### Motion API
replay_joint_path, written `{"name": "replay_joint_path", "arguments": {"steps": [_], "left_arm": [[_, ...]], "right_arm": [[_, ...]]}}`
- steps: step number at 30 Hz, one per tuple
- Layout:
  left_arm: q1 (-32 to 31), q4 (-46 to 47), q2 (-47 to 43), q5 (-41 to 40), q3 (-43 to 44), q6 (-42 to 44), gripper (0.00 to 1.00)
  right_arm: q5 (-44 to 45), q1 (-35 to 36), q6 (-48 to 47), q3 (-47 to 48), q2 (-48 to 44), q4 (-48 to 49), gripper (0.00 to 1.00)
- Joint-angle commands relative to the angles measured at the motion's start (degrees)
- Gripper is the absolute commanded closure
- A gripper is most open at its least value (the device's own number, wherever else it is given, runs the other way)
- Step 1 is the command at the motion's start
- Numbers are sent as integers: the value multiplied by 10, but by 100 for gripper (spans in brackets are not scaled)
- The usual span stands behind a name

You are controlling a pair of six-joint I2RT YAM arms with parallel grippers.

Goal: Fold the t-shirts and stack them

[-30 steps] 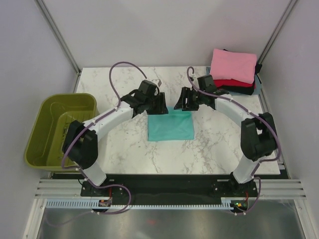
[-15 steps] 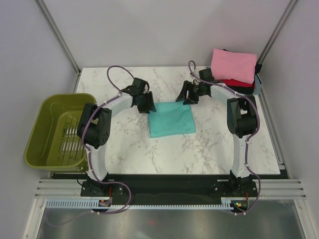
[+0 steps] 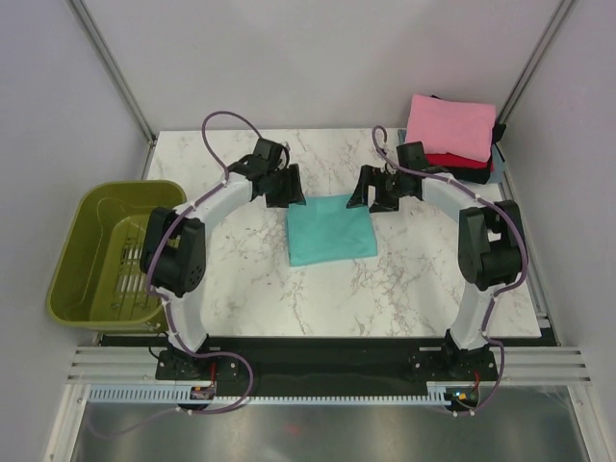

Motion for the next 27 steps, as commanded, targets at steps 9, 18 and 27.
{"name": "replay_joint_path", "arguments": {"steps": [9,18,27], "left_arm": [[-23,-63,-162,-22,-29,49,39],[-25,-59,-278,-32,-123,48,39],[-24,-73,-417,-23,-229,59,39]], "right_arm": [[121,-12,-31,-44,15,26,4],[120,27,50,-50,113,109,9],[55,52,64,-53,135,125,75]]}}
